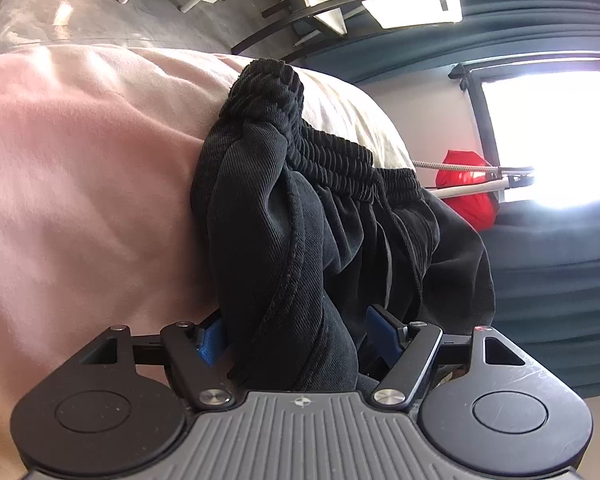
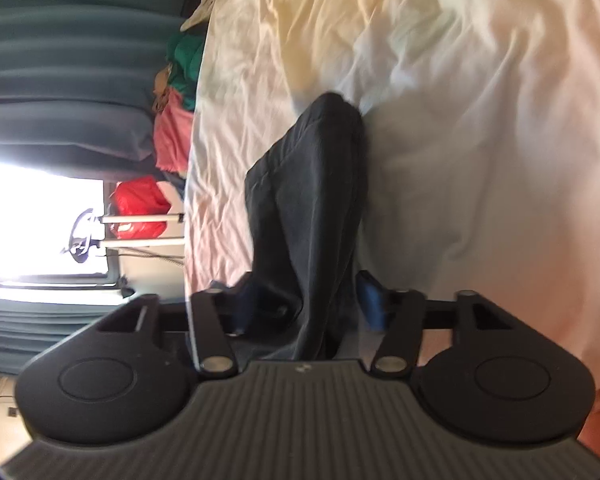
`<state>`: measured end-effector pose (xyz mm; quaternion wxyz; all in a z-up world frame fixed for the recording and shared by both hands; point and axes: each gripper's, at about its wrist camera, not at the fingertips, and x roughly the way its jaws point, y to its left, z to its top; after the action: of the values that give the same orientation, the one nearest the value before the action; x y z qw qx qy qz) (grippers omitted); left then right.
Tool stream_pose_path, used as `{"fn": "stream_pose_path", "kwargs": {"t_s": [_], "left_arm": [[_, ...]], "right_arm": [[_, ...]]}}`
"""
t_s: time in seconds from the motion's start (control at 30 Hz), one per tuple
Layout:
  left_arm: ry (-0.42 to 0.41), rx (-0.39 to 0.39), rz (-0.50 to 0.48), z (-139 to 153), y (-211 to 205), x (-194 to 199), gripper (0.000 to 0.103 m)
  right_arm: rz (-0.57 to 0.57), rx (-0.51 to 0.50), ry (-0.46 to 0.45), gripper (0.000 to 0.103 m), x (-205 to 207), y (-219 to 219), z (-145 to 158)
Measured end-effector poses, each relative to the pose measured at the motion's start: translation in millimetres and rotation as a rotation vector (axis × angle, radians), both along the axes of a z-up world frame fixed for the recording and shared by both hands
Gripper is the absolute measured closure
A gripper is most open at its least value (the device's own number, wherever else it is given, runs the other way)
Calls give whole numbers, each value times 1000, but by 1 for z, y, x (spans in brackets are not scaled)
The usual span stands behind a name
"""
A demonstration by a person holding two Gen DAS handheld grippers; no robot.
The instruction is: Fold clothes
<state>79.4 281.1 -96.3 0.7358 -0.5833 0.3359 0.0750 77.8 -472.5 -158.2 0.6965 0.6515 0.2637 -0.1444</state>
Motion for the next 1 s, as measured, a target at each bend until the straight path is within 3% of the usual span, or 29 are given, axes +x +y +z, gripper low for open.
{"fn": "stream_pose_path", "kwargs": {"t_s": [0.2,0.3,0.37,0.47,0.53,0.63,0.73,0.83,1.0], "left_arm": [[0,-1,3,-12,10,12,30],[-3,6,0,-18,11,22,31],[-5,18,6,-20,11,24,32],[-6,37,16,-22,12,27,42],[-7,50,23,-24,12,29,60],[-18,51,28,-25,16,30,79],[-68,75,36,-13,20,29,89],[-139,119,43,13,27,26,92],[-220,119,55,59,41,27,93]], "right_arm": [[-46,-15,33,43,16,-12,-14],[-54,-106,55,46,34,-20,-16],[-32,-206,83,63,47,-24,-16],[9,-289,116,91,60,-29,-18],[-25,-301,79,95,60,-34,-13],[-67,-383,11,96,58,-36,10],[-90,-484,-35,96,61,-40,39],[-74,-565,-14,96,83,-55,66],[-61,-592,-46,96,127,-82,120]]}}
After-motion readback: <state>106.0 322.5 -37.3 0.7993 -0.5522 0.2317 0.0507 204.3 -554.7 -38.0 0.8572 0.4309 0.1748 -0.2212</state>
